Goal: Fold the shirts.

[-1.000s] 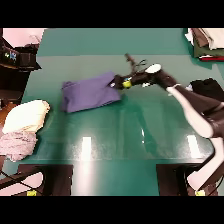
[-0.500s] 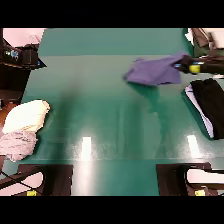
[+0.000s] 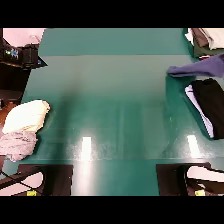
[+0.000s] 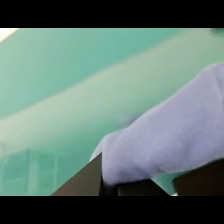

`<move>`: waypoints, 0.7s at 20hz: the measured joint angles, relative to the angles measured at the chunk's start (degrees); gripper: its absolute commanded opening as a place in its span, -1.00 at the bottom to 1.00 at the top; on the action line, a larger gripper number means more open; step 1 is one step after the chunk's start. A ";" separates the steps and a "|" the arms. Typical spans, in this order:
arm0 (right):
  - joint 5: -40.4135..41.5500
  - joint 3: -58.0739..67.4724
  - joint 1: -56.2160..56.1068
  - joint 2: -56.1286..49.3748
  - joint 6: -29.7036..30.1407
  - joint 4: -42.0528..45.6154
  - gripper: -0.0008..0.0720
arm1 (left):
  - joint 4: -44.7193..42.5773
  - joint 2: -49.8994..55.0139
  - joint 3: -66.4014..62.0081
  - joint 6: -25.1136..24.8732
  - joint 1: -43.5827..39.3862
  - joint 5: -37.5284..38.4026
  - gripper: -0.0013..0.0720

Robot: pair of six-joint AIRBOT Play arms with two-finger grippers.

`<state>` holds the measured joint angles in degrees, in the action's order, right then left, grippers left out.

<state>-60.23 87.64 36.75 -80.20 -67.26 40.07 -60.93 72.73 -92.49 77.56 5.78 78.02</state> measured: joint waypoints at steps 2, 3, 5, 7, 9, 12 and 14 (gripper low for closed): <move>-2.12 4.37 1.62 0.04 0.00 0.09 -0.95 | 0.02 0.00 0.00 0.13 0.00 0.00 -0.91; -3.58 6.62 2.23 0.09 0.00 0.09 -0.95 | 0.02 0.00 0.00 0.13 0.00 0.00 -0.91; -6.54 10.43 3.56 0.09 -0.28 0.11 -0.95 | 0.04 0.00 0.00 0.13 0.00 -0.02 -0.91; -9.84 13.88 5.07 0.11 -1.25 0.24 -0.95 | 0.07 0.00 0.00 0.13 0.00 -0.02 -0.91; -13.42 16.24 6.51 0.13 -2.71 1.22 -0.95 | 0.09 0.00 0.00 0.13 0.00 0.00 -0.91; -18.53 16.92 8.41 1.27 -5.42 6.12 -0.94 | 0.11 0.00 0.00 0.09 0.00 0.00 -0.91; -20.65 14.82 9.62 3.15 -7.06 10.62 -0.94 | 0.09 0.00 0.00 -0.37 0.00 0.22 -0.91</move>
<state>-80.88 102.45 46.37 -77.06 -74.32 50.70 -60.84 72.73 -92.49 77.19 5.78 78.24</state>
